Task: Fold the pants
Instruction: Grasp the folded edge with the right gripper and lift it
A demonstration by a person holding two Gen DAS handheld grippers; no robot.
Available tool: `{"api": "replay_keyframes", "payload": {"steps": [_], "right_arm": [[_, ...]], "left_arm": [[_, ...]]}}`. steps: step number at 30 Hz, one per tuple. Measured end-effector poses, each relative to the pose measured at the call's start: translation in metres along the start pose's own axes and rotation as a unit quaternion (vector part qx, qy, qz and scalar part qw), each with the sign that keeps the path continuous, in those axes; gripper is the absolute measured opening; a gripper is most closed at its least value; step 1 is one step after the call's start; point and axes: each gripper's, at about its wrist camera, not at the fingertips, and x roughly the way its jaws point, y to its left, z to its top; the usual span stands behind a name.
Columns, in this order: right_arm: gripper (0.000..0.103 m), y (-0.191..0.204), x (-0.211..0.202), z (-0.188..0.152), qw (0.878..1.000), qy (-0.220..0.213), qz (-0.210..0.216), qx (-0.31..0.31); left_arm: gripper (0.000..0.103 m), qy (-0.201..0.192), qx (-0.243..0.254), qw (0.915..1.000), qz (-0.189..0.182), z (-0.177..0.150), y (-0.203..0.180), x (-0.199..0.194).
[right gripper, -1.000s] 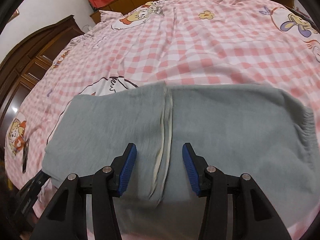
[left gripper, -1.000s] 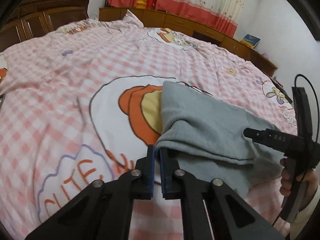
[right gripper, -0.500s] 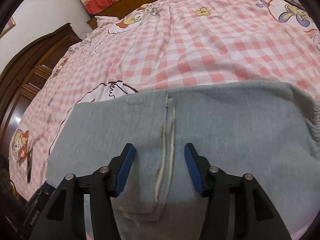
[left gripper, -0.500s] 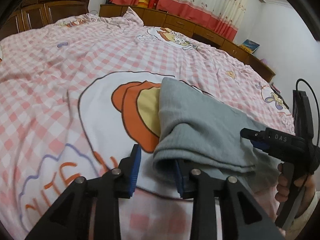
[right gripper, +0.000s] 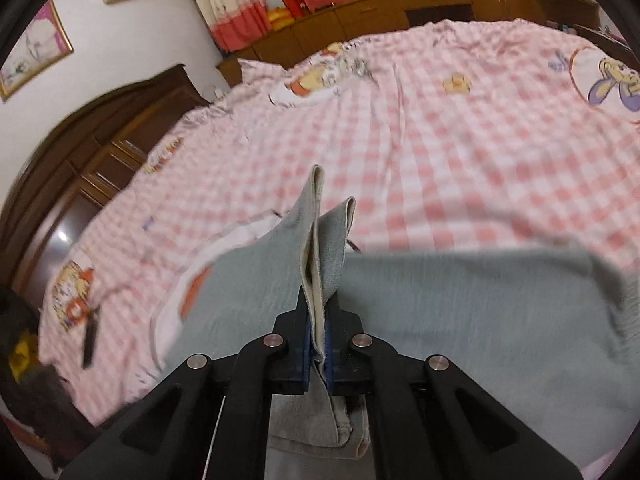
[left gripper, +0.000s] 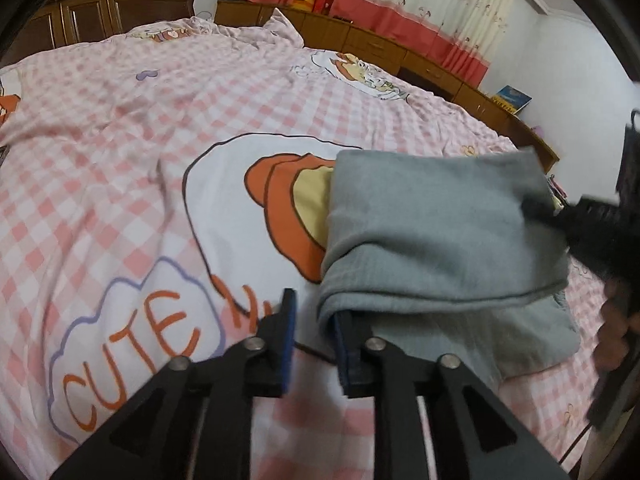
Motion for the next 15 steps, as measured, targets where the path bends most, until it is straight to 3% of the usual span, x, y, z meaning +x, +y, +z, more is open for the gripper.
{"api": "replay_keyframes", "payload": {"steps": [4,8,15], "right_arm": [[0.005,0.020,-0.022,0.016,1.000,-0.007,-0.011,-0.020],[0.005,0.019,-0.046,0.031,1.000,-0.001,-0.008,-0.006],[0.005,-0.024,-0.094,0.047,0.998,0.018,-0.036,0.041]], "left_arm": [[0.033,-0.004,0.001,0.9999,-0.011,-0.001,0.001,-0.012],[0.045,0.009,0.018,0.9985,-0.050,-0.001,-0.003,-0.023],[0.048,-0.009,0.035,0.9983,-0.046,-0.002,-0.011,-0.037]]}}
